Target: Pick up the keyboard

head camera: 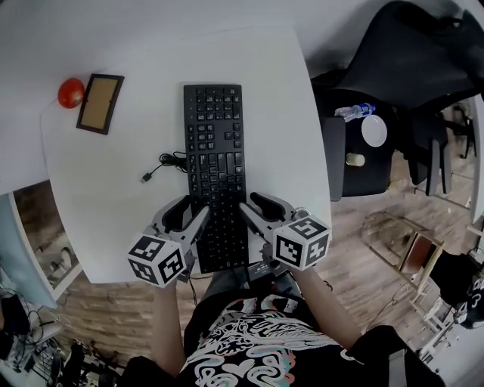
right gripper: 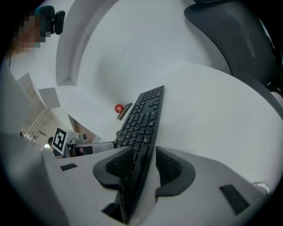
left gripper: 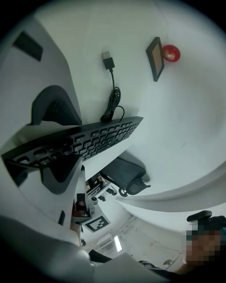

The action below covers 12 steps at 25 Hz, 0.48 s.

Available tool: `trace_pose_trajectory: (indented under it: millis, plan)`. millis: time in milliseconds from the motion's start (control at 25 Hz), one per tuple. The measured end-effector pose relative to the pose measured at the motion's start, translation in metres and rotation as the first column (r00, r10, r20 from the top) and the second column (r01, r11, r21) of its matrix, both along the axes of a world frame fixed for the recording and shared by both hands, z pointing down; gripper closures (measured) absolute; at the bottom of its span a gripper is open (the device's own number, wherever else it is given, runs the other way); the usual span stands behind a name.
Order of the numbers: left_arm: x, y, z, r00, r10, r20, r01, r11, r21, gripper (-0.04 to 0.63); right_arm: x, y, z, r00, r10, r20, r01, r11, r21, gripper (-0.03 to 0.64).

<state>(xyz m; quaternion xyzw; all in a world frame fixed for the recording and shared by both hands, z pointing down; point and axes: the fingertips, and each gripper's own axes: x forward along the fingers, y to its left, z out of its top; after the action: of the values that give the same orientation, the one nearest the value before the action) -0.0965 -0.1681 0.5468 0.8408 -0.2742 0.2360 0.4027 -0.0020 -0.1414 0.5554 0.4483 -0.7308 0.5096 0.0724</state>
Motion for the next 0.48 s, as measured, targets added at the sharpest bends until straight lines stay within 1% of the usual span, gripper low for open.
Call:
trace_pose_trajectory:
  millis: [160, 240, 320, 480]
  plan:
    - [0.006, 0.000, 0.008, 1.000, 0.023, 0.004, -0.023, 0.999, -0.038, 0.388, -0.009, -0.001, 0.007, 0.999, -0.046, 0.013, 0.047, 0.997, -0.064, 0.462]
    - [0.009, 0.000, 0.010, 1.000, 0.021, -0.013, -0.021, 0.997, -0.069, 0.388, -0.011, -0.001, 0.009, 0.998, -0.057, 0.020, 0.059, 0.994, -0.095, 0.463]
    - [0.010, 0.001, 0.011, 0.999, 0.015, -0.035, -0.019, 0.994, -0.104, 0.388, -0.010, -0.001, 0.010, 0.998, -0.049, 0.024, 0.052, 0.993, -0.110, 0.463]
    - [0.011, -0.001, 0.013, 0.998, 0.002, -0.056, -0.011, 0.987, -0.158, 0.388, -0.009, -0.002, 0.010, 0.999, -0.038, 0.029, 0.041, 0.993, -0.114, 0.463]
